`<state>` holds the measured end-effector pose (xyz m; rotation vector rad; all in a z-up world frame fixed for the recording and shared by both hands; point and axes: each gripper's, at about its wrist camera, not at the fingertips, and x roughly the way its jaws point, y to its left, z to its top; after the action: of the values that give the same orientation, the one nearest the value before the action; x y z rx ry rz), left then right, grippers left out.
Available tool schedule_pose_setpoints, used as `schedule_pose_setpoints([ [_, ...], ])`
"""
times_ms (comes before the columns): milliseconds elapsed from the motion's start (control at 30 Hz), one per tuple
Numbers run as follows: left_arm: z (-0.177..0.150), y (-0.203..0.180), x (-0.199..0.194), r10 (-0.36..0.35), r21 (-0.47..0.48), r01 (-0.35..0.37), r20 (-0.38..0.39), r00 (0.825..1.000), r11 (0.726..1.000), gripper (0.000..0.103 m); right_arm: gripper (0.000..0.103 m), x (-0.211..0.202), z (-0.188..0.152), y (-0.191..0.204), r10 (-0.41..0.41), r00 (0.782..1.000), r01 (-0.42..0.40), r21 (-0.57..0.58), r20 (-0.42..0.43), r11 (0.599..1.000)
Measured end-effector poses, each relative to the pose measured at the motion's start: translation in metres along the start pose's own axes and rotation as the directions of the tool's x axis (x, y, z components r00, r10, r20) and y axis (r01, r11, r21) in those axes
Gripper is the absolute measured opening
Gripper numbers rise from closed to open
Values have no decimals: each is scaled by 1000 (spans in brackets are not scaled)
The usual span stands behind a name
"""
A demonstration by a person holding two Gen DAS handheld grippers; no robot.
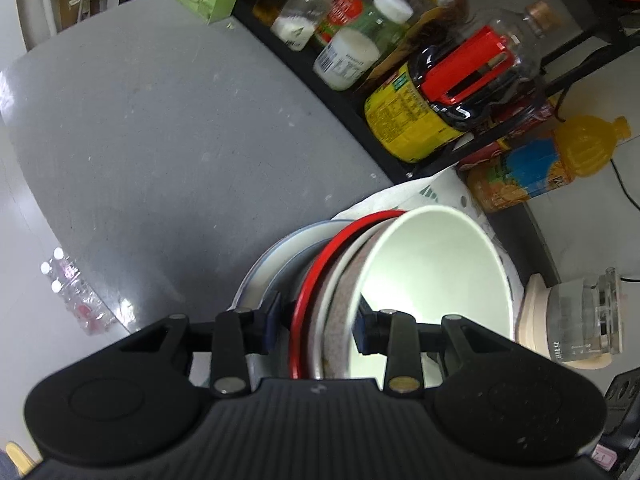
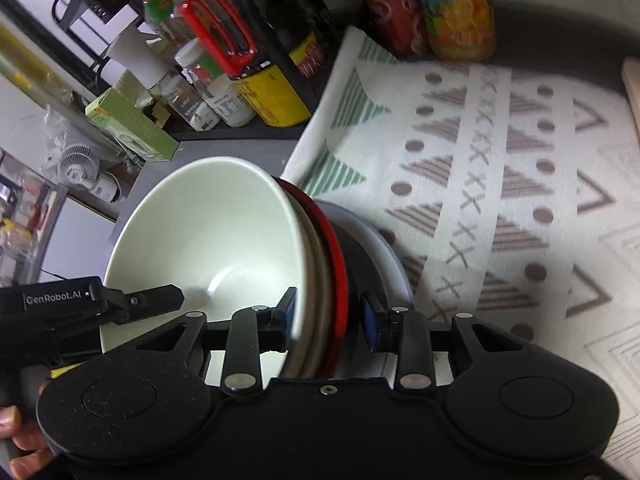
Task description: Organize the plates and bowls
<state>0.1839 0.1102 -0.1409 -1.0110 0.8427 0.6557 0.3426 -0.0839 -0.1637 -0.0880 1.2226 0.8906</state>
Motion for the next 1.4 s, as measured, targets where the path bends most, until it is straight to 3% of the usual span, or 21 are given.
schedule_pose_setpoints([
  [267, 3, -10, -19, 52, 36, -54, 46, 998, 998, 50, 56, -12, 4, 2, 5, 999, -5, -8, 37, 1000],
  [433, 3, -14, -29, 82, 50, -85, 64, 995, 995, 73, 72, -25, 2, 3, -4, 998, 4, -9, 63, 1000],
  [533, 3, -18, -36, 96, 73, -102, 76, 992, 992, 76, 82, -34, 2, 2, -5, 997, 5, 4, 82, 1000],
  [800, 0, -25, -51, 131, 96, -138, 72, 989, 986, 78, 90, -61, 1, 1, -18, 990, 15, 20, 140, 1000],
  [1067, 3, -31, -67, 128, 181, -146, 107, 986, 973, 82, 98, -86, -8, 2, -58, 973, 49, 44, 225, 998],
  [1200, 14, -28, -69, 120, 215, -141, 108, 987, 966, 83, 99, -98, -18, 5, -108, 956, 85, 95, 272, 992],
  [1400, 18, -29, -80, 57, 333, -94, 119, 991, 938, 99, 103, -117, -43, 14, -193, 920, 138, 180, 342, 974],
])
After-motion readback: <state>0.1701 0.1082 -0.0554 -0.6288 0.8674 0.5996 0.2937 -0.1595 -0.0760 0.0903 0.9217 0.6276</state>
